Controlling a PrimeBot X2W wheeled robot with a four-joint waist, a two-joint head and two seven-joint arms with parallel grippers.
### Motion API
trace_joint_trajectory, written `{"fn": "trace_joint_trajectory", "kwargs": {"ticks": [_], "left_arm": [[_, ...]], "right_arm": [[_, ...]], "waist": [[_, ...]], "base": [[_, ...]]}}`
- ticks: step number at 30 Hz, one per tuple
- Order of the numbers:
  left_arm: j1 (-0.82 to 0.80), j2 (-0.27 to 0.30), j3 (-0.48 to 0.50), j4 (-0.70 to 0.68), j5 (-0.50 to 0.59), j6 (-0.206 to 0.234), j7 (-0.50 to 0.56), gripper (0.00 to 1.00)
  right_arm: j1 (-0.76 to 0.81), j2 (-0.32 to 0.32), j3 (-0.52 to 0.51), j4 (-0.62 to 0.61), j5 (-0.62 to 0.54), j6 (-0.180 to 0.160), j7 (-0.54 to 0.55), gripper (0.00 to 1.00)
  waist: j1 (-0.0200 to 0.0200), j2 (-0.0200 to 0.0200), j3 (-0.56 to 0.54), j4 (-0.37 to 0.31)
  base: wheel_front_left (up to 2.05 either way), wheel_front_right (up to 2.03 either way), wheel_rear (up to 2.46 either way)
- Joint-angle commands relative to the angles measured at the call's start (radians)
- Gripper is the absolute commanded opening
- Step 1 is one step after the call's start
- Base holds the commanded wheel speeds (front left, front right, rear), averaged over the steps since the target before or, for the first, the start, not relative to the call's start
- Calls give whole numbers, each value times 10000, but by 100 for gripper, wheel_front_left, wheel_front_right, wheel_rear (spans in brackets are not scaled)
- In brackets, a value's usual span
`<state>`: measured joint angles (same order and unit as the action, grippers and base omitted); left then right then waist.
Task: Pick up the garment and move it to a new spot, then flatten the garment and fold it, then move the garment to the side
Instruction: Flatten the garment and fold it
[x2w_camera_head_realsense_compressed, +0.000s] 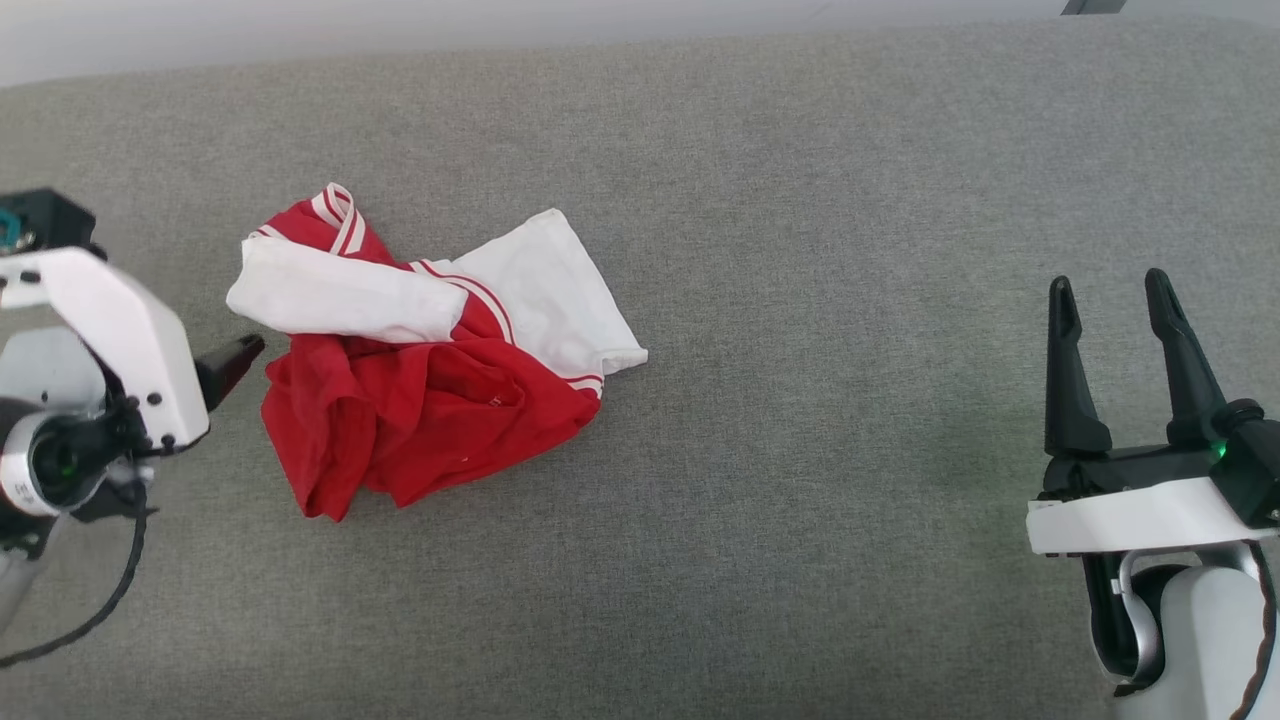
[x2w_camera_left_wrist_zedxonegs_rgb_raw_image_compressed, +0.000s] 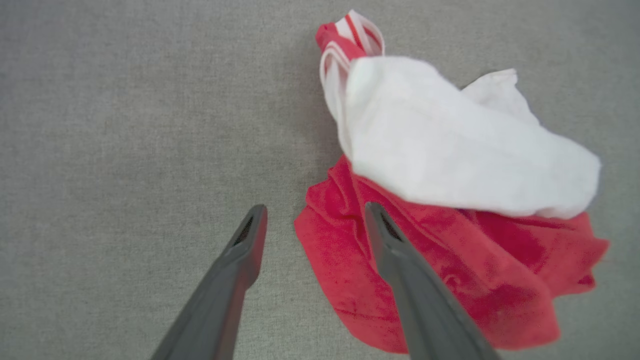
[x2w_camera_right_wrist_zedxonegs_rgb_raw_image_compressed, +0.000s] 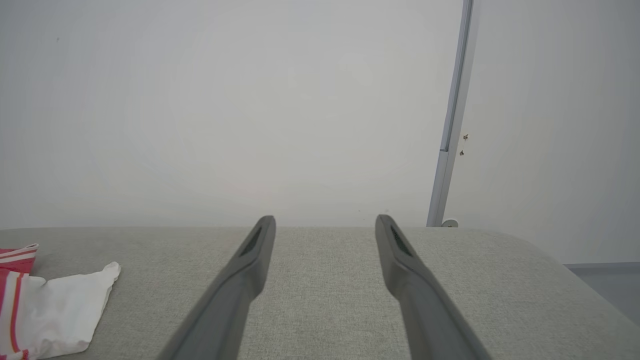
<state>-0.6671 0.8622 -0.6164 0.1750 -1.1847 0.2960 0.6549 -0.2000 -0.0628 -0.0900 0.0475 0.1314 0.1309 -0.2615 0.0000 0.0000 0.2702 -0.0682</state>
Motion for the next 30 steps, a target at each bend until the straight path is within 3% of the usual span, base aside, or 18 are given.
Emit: {"fn": "trace_joint_trajectory", "kwargs": {"ticks": [1, 9, 19, 23, 24, 25, 26, 30], "left_arm": [[-152, 52, -37, -121, 115, 99, 105, 100], [-1222, 353, -357, -1027, 660, 711, 1206, 100], [-1904, -190, -857, 240, 952, 705, 1851, 100], [-1890, -563, -814, 874, 582, 470, 1895, 100], [-1917, -611, -781, 983, 502, 367, 1862, 70], [-1917, -611, -781, 983, 502, 367, 1862, 70], [-1940, -658, -739, 1054, 416, 235, 1831, 0], [-2025, -711, -698, 1178, 331, -66, 1764, 0]], "right_arm": [[56, -3, 32, -26, -39, -1, -54, 100], [85, 14, 141, -10, -28, -1, -54, 100], [-50, 20, 233, 15, 78, -3, -54, 100], [-70, -21, 217, 18, 87, -3, -54, 100], [-72, -21, 208, 13, 90, -3, -54, 100], [-72, -21, 208, 13, 90, -3, -54, 100], [-82, -19, 202, 6, 89, -1, -54, 100], [-60, -31, 137, -28, 60, -1, -54, 100]], "waist": [[0, 0, -11, -5], [0, 0, -47, -147], [0, 0, 125, -411], [0, 0, 189, -488], [0, 0, 206, -501], [0, 0, 206, -501], [0, 0, 226, -519], [0, 0, 262, -508]], "base": [[0, 0, 0], [0, 0, 0], [0, 0, 0], [0, 0, 0], [0, 0, 0], [0, 0, 0], [0, 0, 0], [0, 0, 0]]}}
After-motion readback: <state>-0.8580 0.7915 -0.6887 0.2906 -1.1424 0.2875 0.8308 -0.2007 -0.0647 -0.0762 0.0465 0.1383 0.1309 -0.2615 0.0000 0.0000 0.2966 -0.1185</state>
